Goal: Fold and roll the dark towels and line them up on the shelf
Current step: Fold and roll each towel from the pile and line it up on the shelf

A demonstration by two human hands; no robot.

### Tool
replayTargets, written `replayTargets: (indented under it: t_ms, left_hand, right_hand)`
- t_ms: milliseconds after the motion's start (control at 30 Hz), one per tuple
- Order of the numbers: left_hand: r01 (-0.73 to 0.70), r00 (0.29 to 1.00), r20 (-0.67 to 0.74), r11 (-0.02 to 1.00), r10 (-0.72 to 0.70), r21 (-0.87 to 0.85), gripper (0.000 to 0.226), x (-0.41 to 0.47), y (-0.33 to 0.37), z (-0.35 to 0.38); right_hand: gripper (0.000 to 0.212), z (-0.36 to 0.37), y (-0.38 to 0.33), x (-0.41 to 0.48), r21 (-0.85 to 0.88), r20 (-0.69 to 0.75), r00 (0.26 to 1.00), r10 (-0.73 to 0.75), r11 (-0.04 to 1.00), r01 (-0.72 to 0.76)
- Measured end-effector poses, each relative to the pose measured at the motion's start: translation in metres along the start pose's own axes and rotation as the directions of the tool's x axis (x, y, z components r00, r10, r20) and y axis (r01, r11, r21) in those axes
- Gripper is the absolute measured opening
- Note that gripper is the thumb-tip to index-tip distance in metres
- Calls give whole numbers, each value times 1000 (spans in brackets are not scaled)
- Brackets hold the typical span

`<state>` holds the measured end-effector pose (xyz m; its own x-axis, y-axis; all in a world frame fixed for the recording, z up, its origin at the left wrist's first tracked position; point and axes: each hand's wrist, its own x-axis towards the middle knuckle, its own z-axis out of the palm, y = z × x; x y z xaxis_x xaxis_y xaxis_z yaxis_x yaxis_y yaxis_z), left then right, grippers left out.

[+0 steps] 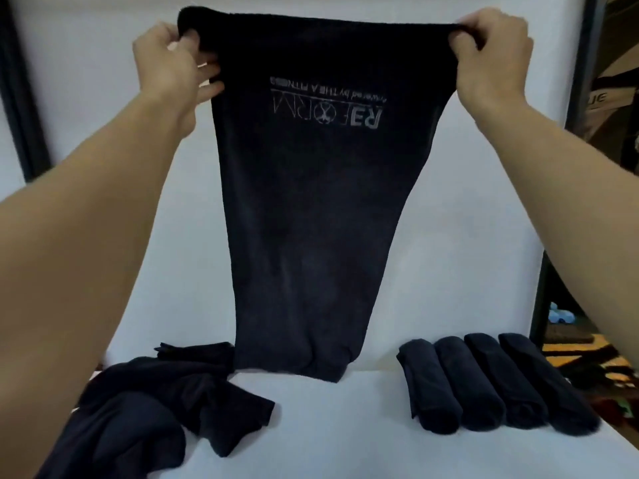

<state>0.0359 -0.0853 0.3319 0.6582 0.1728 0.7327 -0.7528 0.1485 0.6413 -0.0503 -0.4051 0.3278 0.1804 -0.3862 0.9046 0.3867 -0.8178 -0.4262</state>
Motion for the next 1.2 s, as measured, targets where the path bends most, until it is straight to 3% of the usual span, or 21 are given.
replayTargets:
  t_ms: [100,200,333,433,533,633,767,867,967,1100,1200]
  left_hand:
    - [-11,999,-47,1000,11,-11,19,-32,21,-14]
    - [-30,994,-105,999,29,-12,12,-64,39,-28]
    - [-109,981,-153,990,122,89,16,-115,57,-57]
    - [-73,981,-174,992,90,104,24,-166,57,-83]
    - [27,985,-174,996,-12,87,26,-227,36,-107]
    - [188,972,-179,964,-154,189,21,-293,-4,-134]
    - [431,902,-171,841,-396,326,24,-356,-66,-166]
    - [515,852,-167,741,-496,431,26,-378,-100,-176]
    - [556,821,-181,686,-542,469,25,-373,-128,-176]
    - [545,831,-218,673,-511,501,23,-322,-171,-162]
    - [521,848,-238,657,-475,545,27,-270,-218,-147]
  right_hand:
    - [25,-33,-10,-17,109,2,998,-57,992,57]
    - [14,-67,-24,-39,269,82,993,-88,961,63]
    - [12,-114,-43,-80,388,253,964,-88,922,-17]
    - [7,-145,-43,-119,418,436,898,-65,898,-138]
    - [9,-166,-32,-166,290,655,755,35,911,-294]
    - [15,-178,-14,-223,73,855,497,149,914,-400]
    - [17,-172,5,-293,-159,938,233,258,915,-370]
    - [14,-157,23,-328,-268,941,122,317,914,-306]
    - [13,-132,44,-335,-308,924,137,357,908,-286]
    - [11,-74,82,-312,-323,848,333,412,900,-291]
    - [10,-16,117,-293,-339,808,421,412,910,-240]
